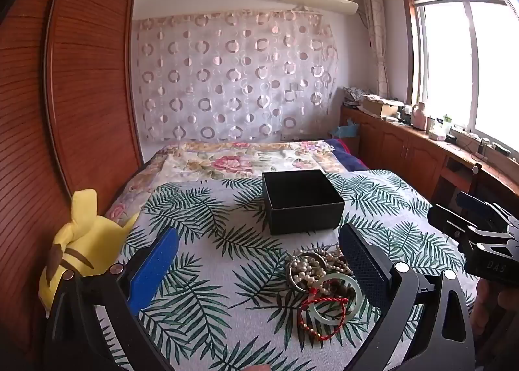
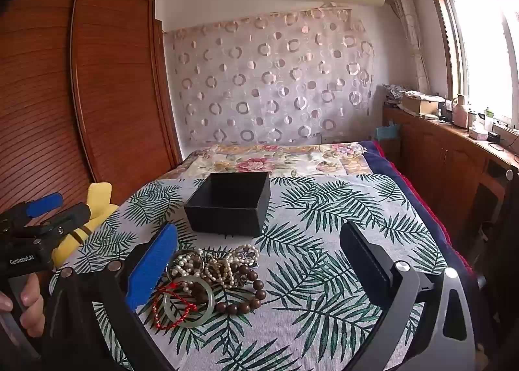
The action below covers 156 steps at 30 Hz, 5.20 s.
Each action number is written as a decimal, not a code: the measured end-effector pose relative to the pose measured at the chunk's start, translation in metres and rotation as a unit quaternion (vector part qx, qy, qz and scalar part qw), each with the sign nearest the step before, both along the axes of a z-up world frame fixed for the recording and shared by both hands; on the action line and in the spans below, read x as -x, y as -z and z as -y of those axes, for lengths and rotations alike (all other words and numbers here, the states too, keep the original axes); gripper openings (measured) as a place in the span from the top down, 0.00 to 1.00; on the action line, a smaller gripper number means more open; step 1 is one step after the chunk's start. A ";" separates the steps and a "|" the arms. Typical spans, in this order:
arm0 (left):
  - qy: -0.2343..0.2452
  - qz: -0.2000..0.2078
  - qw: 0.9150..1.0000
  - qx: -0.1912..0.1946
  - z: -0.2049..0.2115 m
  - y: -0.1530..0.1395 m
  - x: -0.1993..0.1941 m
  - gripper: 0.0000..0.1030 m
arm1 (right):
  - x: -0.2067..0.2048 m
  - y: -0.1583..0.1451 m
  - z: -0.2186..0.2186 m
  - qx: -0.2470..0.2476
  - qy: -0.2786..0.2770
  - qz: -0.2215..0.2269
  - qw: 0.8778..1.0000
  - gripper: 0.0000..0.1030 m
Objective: Organize jewelry
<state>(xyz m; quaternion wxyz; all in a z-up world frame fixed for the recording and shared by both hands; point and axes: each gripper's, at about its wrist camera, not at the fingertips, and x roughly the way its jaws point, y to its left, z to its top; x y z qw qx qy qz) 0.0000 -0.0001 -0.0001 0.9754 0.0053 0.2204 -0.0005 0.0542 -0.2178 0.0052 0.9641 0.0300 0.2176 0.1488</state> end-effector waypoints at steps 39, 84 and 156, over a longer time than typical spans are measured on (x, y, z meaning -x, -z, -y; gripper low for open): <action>0.000 0.007 1.000 -0.001 0.000 0.000 0.001 0.07 | 0.003 0.000 -0.002 0.001 0.001 0.005 1.000 0.02; -0.001 0.008 1.000 -0.001 0.003 -0.009 0.004 0.07 | 0.006 -0.001 -0.012 0.003 -0.001 0.007 1.000 0.02; 0.081 -0.153 0.984 0.031 -0.037 0.095 -0.036 0.98 | -0.023 0.086 -0.087 0.091 -0.206 -0.139 0.964 0.25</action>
